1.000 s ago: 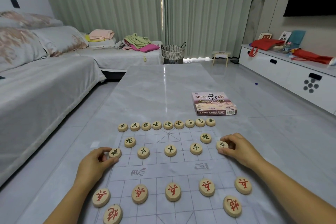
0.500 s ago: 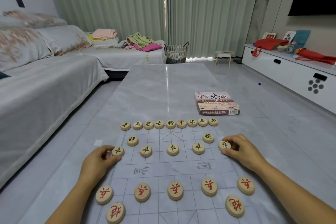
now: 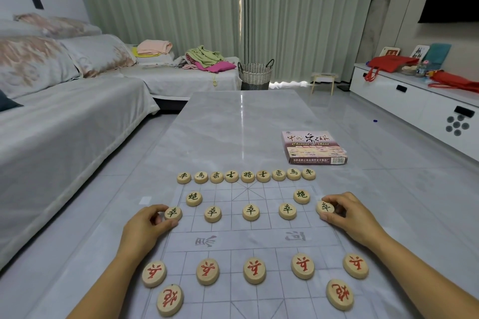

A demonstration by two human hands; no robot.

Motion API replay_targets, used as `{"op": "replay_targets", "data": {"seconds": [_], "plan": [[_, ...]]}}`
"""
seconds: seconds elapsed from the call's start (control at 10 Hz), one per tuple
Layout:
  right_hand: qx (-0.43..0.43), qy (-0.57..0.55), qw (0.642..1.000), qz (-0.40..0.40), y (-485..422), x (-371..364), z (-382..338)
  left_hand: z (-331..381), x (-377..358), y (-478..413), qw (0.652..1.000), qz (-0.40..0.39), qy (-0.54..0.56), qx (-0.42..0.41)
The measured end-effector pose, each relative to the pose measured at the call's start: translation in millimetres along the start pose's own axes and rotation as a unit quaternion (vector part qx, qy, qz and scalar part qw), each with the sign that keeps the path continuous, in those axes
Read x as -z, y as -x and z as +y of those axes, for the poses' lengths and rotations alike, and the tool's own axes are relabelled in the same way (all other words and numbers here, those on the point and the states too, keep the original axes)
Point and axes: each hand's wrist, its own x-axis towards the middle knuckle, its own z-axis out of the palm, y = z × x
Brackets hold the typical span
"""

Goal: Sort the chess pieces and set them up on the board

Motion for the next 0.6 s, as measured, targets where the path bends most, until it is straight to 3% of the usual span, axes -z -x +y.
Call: {"op": "replay_targets", "data": {"seconds": [0.6], "plan": [[-0.021, 0.005, 1.0, -0.009, 1.0, 1.3, -4.2, 0.9, 1.3, 0.6, 1.0, -0.009, 0.026, 0.013]]}}
